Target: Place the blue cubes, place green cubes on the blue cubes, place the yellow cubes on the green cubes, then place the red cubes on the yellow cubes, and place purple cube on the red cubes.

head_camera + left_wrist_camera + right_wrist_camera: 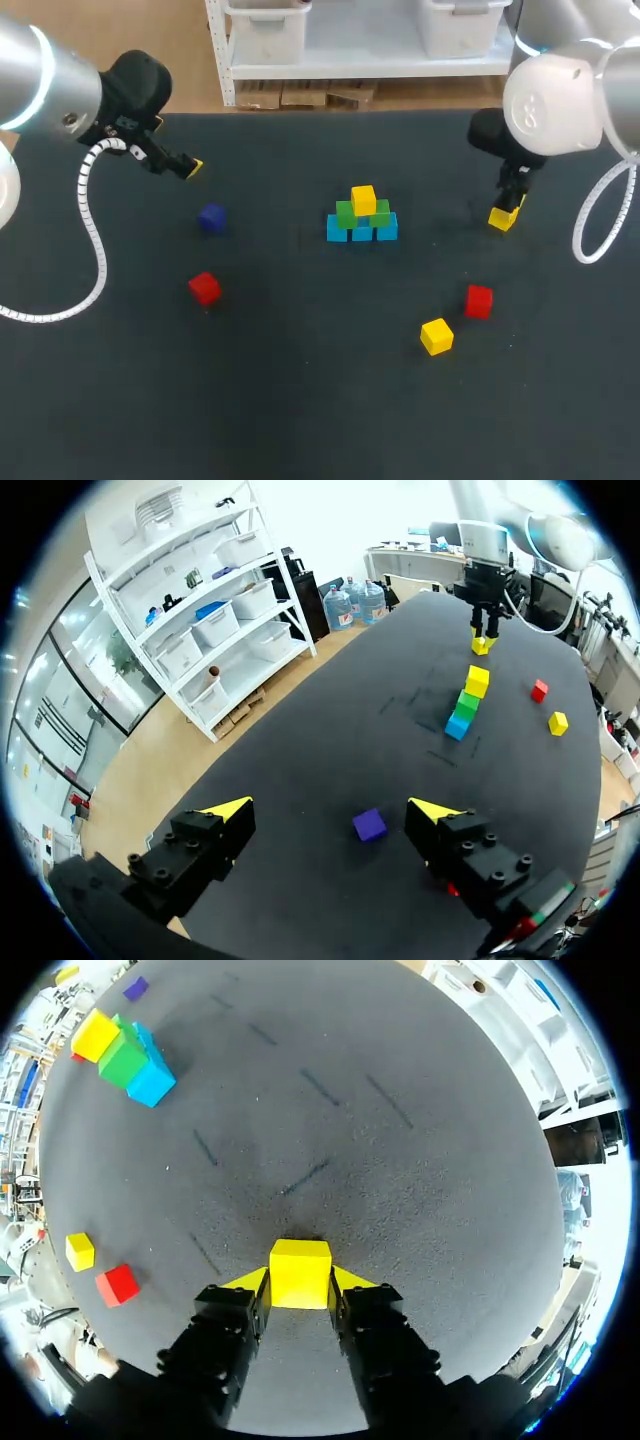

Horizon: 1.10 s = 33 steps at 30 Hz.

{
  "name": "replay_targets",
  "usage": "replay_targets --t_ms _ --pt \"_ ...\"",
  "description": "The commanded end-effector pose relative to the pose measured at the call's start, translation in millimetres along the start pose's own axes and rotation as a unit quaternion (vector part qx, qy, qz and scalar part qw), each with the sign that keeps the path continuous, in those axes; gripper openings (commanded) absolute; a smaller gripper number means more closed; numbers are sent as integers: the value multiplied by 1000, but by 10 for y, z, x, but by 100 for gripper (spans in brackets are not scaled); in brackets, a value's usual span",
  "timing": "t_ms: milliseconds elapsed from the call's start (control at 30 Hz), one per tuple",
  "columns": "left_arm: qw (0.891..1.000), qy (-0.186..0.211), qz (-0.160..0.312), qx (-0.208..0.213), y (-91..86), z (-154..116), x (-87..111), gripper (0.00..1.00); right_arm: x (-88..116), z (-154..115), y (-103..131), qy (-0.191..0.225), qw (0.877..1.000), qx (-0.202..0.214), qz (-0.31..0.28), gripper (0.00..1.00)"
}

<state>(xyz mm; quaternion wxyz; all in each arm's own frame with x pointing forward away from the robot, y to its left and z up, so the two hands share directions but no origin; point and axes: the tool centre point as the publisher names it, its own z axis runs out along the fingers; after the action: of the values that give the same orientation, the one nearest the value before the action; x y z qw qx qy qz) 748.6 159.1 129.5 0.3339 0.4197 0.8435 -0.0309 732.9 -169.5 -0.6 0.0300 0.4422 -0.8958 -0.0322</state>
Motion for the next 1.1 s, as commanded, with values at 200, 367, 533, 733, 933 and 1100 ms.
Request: replay_targets --t_ms 200,367,533,733,933,1100 --pt "1000 -3 2 4 17 -5 15 100 56 -235 -16 -13 1000 18 -22 0" --pt "1000 -3 2 4 17 -5 15 100 80 -516 9 -24 997 35 -63 0" --pt "1000 -3 2 4 17 -5 15 100 31 -784 75 -39 993 57 -100 0" --pt "1000 -3 2 4 17 -5 15 100 -138 -964 243 -54 986 69 -139 0" --pt "1000 -3 2 4 17 -5 15 100 -283 -993 402 -62 981 70 -167 0" --pt "1000 -3 2 4 17 -5 15 100 -342 -1033 492 -61 978 66 -188 0"
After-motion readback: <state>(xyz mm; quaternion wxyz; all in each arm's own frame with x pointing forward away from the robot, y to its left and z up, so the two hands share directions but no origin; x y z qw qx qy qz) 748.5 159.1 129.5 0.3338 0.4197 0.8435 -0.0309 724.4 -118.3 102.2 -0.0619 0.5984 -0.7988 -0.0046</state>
